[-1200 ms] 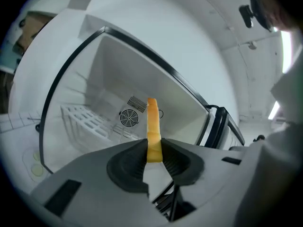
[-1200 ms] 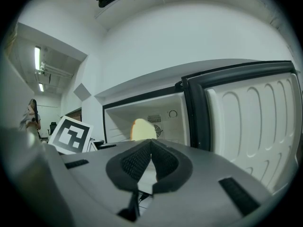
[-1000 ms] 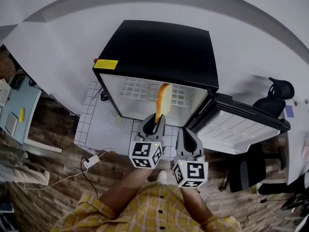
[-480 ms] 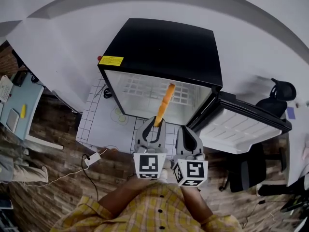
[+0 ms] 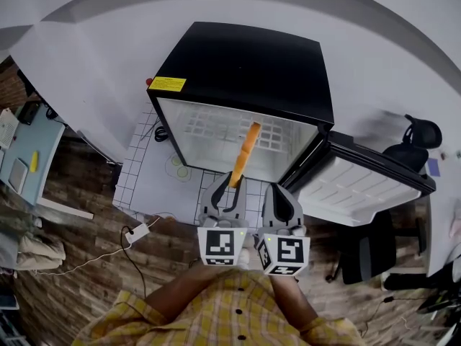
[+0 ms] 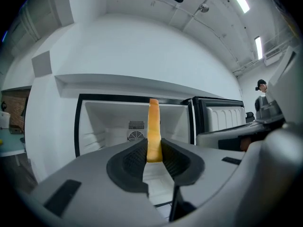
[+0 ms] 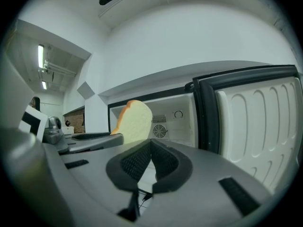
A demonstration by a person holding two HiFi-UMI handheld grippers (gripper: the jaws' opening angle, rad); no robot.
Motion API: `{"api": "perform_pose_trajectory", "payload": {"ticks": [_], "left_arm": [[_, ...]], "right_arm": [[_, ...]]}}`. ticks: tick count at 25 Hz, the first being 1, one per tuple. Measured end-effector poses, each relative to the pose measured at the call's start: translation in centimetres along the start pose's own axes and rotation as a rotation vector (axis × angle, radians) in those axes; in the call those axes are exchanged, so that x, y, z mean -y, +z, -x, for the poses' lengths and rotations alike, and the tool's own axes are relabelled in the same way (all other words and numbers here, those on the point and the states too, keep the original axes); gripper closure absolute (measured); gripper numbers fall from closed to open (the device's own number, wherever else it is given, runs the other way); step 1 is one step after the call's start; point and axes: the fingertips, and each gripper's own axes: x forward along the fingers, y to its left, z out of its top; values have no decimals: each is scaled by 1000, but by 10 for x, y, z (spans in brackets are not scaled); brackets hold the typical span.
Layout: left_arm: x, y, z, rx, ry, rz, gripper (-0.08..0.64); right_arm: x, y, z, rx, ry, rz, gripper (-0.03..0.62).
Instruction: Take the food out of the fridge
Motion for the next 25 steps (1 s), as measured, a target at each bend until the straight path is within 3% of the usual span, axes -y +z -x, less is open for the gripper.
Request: {"api": "perform_pose_trajectory", "payload": {"ticks": [25], "left_arm": [[2,4,4,12,6,-17,472]], "right_arm": [[-1,2,3,13,4,0,586]]}}
